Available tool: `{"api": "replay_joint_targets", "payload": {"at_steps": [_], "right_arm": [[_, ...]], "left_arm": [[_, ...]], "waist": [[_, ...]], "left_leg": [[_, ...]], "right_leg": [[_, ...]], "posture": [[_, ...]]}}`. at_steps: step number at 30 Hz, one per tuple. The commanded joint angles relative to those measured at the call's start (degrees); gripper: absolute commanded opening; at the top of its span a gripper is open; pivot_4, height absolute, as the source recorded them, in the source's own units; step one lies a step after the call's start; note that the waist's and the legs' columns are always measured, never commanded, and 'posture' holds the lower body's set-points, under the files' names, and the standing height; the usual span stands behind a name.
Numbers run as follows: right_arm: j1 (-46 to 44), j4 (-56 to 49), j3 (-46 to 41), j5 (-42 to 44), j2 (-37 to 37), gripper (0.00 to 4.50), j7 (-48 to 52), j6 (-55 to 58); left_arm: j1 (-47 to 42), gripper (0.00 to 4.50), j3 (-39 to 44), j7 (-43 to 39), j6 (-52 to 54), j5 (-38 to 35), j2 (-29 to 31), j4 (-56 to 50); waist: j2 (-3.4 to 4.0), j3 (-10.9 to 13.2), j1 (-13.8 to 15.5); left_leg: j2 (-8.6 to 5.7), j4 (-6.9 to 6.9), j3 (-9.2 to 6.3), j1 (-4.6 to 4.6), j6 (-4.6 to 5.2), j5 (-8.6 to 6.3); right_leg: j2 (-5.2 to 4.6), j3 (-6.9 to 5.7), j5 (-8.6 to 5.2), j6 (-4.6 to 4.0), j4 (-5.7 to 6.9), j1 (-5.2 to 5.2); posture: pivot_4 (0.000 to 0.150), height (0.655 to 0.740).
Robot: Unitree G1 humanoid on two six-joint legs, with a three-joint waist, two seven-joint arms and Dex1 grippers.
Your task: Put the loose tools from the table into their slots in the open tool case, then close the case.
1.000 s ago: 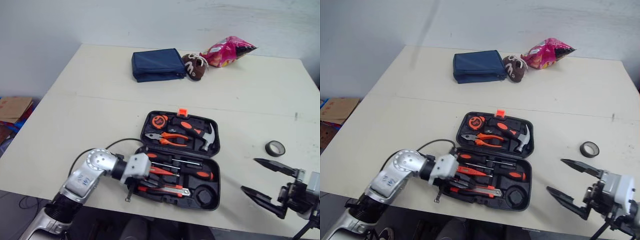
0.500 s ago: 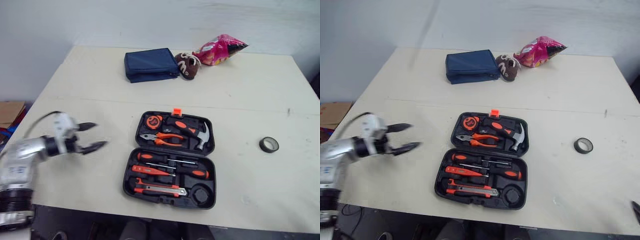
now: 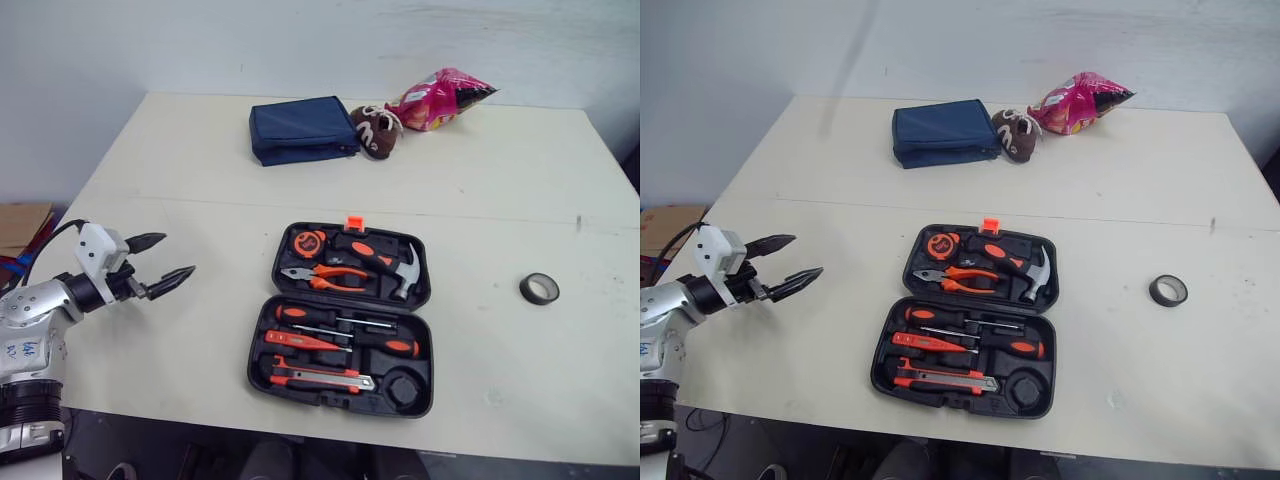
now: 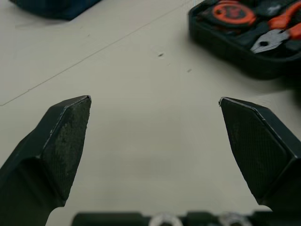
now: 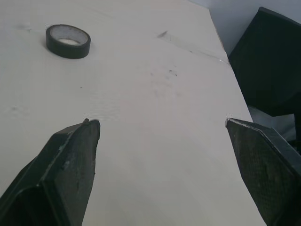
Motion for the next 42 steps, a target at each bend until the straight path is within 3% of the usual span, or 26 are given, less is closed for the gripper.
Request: {"api": "replay_joint_targets", "payload": {"at_steps": [1, 5, 7, 13, 17, 21, 31, 34, 42], "right_arm": [[3.68, -15.02, 1.88, -0.72, -6.05, 4.5, -1.13, 11.52], [3.23, -23.23, 4.13, -0.76, -15.12, 4.5, -2.21, 26.96], [2.76, -25.11, 7.19, -1.3, -21.37, 4.5, 2.13, 33.25], [-7.79, -22.8, 17.14, -2.97, -30.08, 4.5, 7.17, 39.94], [-17.11, -19.42, 26.39, -6.02, -32.0, 4.5, 8.42, 41.77], [-32.55, -9.3, 38.21, -12.63, -31.7, 4.5, 8.18, 41.57], [-49.09, 5.63, 50.31, -20.73, -28.44, 4.5, 13.08, 39.48], [-52.2, 7.69, 51.63, -21.87, -27.34, 3.81, 14.38, 39.3], [-51.71, 5.04, 49.91, -22.09, -29.89, 0.02, 18.62, 36.8]], "left_arm": [[-2.01, 4.45, -1.67, -2.61, 6.21, -5.19, 0.1, -8.84], [-4.92, 4.45, -6.84, -6.69, 8.5, -6.16, -0.25, -16.16], [-8.45, 4.45, -9.6, -9.44, 6.98, -5.29, -0.78, -17.02], [-13.9, 4.45, -14.63, -15.14, 11.43, -8.39, -2.14, -20.36], [-14.43, 4.45, -17.02, -16.6, 14.11, -9.88, -3.85, -23.17], [-12.29, 4.45, -18.24, -15.89, 16.06, -11.03, -5.2, -27.52], [-8.66, 4.45, -17.47, -14.17, 17.24, -11.27, -5.21, -31.05], [-8.14, 4.5, -17.21, -14.0, 16.95, -11.19, -5.08, -31.37], [-6.91, 4.5, -16.91, -13.95, 15.97, -11.25, -5.3, -31.81]], "waist": [[0.11, 0.01, 0.1], [0.03, 0.06, 0.23], [-0.02, 0.09, 0.37], [-0.3, 0.3, 0.86], [-0.45, 0.41, 0.94], [-0.48, 0.56, 0.52], [-0.47, 0.59, 0.22], [-0.48, 0.6, 0.19], [-0.48, 0.6, 0.2]], "left_leg": [[0.0, 0.01, -0.01, -0.01, -0.01, 0.0], [0.0, 0.09, 0.01, -0.05, 0.02, 0.0], [0.03, 0.03, -0.04, -0.08, 0.01, -0.01], [0.06, 0.1, -0.03, -0.22, 0.06, -0.03], [0.06, 0.19, -0.05, -0.25, 0.07, -0.04], [0.06, 0.25, -0.03, -0.31, 0.07, -0.04], [0.08, 0.56, -0.05, -1.13, 0.04, 0.01], [0.08, 0.63, -0.05, -1.14, 0.04, 0.01], [0.08, 0.67, -0.05, -1.16, 0.04, 0.01]], "right_leg": [[0.01, 0.0, 0.0, 0.0, 0.02, 0.0], [0.05, 0.01, 0.02, 0.03, -0.01, 0.06], [0.17, -0.03, 0.02, 0.04, -0.1, 0.05], [0.33, -0.02, 0.05, 0.09, -0.01, 0.01], [0.33, -0.02, 0.08, 0.13, -0.03, 0.01], [0.28, 0.0, 0.08, 0.14, -0.11, -0.07], [0.31, -0.04, 0.13, 0.12, 0.29, -0.9], [0.3, -0.03, 0.13, 0.12, 0.28, -0.9], [0.3, -0.03, 0.14, 0.12, 0.32, -0.92]], "posture": [[0.15, 0.74], [0.15, 0.74], [0.15, 0.74], [0.15, 0.74], [0.15, 0.74], [0.15, 0.74], [0.15, 0.74], [0.15, 0.74], [0.15, 0.74]]}}
